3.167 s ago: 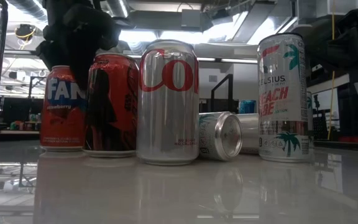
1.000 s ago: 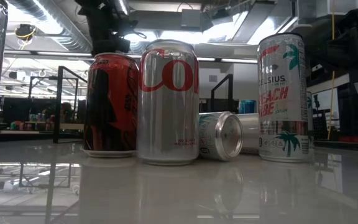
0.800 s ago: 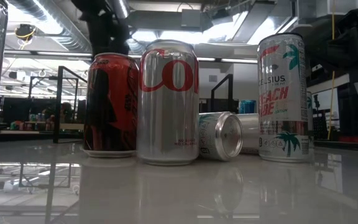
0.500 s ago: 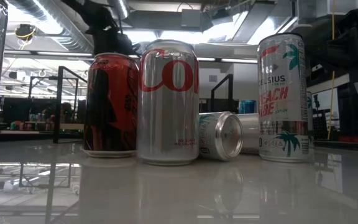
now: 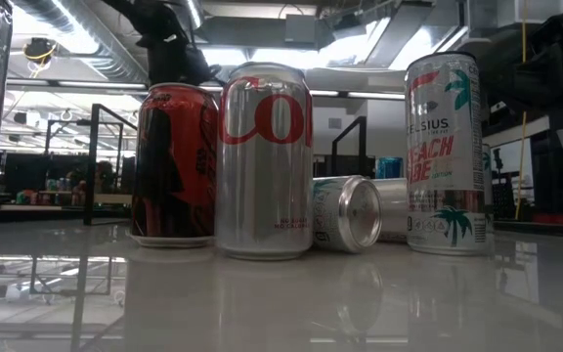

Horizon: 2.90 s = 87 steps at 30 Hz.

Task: Place canned beverage on shelf
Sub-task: Put the red soda can on the shelf

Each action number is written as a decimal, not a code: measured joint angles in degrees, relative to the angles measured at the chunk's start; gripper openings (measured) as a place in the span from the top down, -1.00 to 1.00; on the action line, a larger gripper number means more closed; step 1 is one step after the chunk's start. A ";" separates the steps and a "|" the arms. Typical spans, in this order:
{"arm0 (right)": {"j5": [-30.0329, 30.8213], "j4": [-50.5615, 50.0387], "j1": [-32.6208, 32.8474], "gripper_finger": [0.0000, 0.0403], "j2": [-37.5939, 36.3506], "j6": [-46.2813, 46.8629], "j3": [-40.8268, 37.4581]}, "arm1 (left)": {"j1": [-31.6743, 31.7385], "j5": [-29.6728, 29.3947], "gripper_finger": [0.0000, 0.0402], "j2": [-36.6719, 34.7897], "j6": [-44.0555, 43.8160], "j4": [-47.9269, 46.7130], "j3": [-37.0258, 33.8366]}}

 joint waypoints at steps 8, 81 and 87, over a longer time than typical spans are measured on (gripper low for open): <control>-0.02 0.00 -0.01 1.00 0.00 0.01 0.00 | -0.02 0.40 -0.40 0.04 -0.85 -1.76 -0.09; -0.04 0.02 -0.01 1.00 0.00 0.01 0.00 | -0.44 -3.21 -0.86 -0.07 -4.50 3.84 -4.72; -0.04 0.03 -0.01 1.00 0.00 0.00 0.00 | -0.45 -1.84 -0.86 -0.07 -4.63 7.19 -4.70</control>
